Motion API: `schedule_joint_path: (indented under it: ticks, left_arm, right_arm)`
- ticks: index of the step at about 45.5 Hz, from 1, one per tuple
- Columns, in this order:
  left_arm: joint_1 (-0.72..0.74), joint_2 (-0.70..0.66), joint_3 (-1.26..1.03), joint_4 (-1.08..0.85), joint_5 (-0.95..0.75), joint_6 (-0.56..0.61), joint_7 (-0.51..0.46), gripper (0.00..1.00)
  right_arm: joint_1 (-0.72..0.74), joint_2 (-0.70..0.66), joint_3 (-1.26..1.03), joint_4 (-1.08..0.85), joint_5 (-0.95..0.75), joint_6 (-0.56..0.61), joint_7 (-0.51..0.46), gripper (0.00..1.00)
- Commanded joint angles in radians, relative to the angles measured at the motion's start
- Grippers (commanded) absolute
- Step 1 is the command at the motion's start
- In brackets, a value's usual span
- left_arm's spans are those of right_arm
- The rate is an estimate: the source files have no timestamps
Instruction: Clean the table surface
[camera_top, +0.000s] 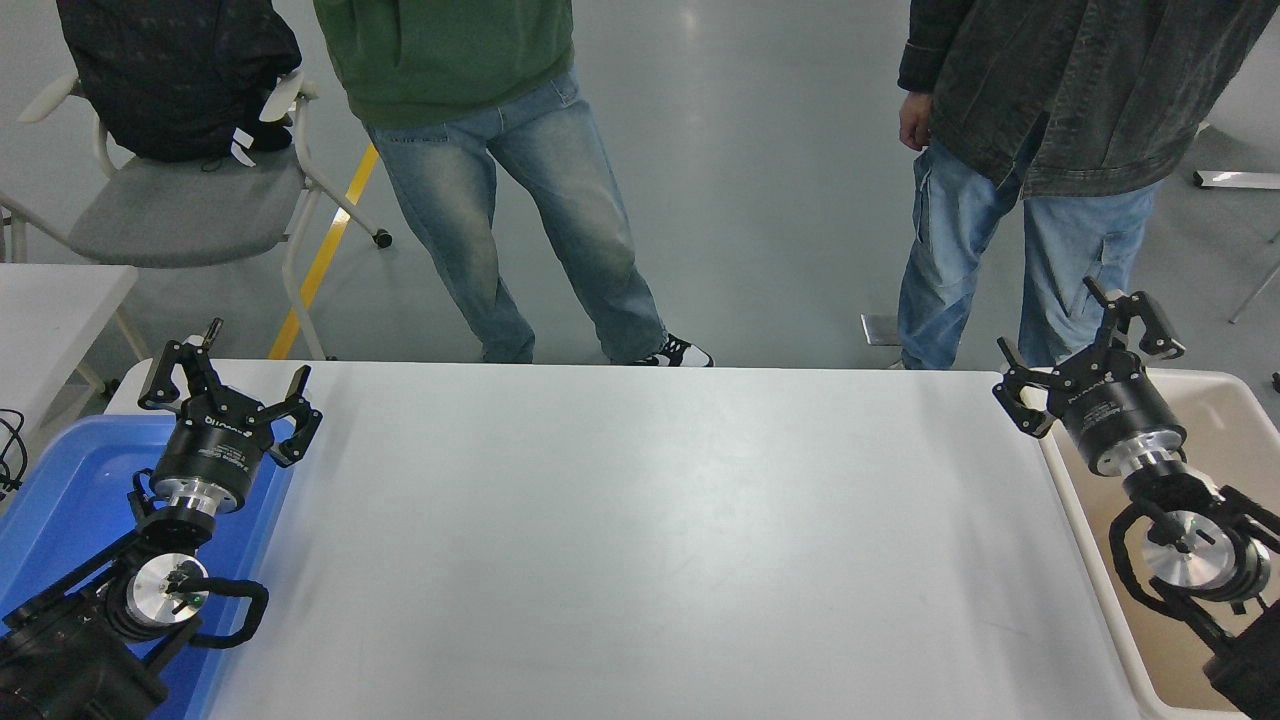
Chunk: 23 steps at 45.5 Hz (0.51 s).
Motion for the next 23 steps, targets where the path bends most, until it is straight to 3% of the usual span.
schedule_joint_path:
  ticks: [1,12,23]
  left_arm:
    - [0.0,0.0,0.0,0.0,-0.001,0.0,0.0,0.99]
    - [0.0,0.0,0.0,0.0,0.0,0.0,0.0,0.99]
    - [0.0,0.0,0.0,0.0,0.0,0.0,0.0,0.99]
  right_arm:
    - [-0.046,0.081,-0.002,-0.06,-0.043,-0.001,0.07,1.0]
    - [0.028,0.137,-0.042,-0.238,-0.042,-0.013,0.068,1.0]
    - [0.039,0.127,-0.042,-0.248,-0.04,-0.009,0.07,1.0]
